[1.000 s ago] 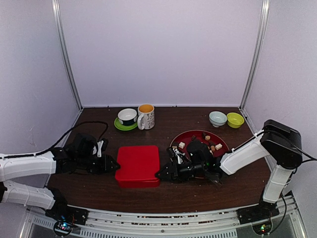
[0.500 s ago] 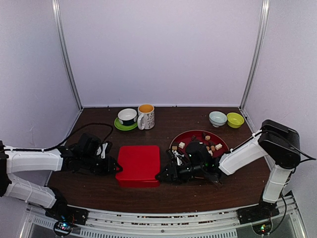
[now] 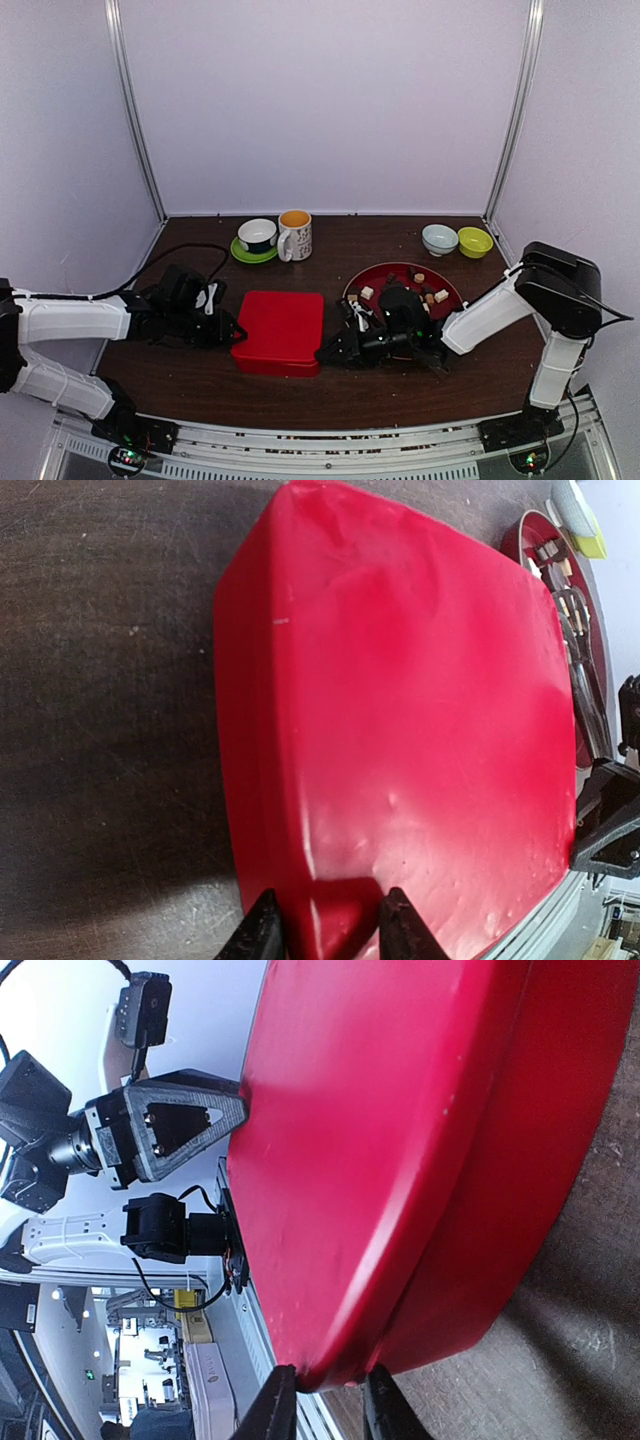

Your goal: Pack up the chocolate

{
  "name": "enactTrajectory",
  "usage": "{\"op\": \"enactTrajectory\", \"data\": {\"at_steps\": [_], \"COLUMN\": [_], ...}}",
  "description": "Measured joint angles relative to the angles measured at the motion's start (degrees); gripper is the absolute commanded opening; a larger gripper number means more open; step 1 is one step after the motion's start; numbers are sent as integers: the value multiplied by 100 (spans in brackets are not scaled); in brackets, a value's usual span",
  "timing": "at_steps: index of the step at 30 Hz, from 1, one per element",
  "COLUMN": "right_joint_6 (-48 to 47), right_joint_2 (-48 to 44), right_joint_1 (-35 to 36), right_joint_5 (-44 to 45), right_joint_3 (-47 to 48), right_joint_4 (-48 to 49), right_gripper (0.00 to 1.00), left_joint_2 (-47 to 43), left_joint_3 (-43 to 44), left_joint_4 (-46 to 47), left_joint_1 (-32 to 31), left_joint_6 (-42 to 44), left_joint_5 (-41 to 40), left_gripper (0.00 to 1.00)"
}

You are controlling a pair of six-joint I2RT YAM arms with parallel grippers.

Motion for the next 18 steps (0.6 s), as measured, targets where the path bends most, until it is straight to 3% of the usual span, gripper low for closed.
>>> {"op": "enactTrajectory", "data": {"at_steps": [14, 18], "right_joint_6": [-199, -201], "right_joint_2": [131, 166], "right_joint_1": [116, 144], "right_joint_5": [142, 208], "right_joint_3": [-4, -74], "right_joint_4": [114, 264], "right_gripper": [15, 24], "left_joint_2": [219, 258], "left_joint_3": [24, 22], "left_joint_4": [334, 402], "left_joint_1": [0, -2], "left_joint_6": [17, 37], "left_joint_5": [-251, -313], "left_gripper": [31, 31]}}
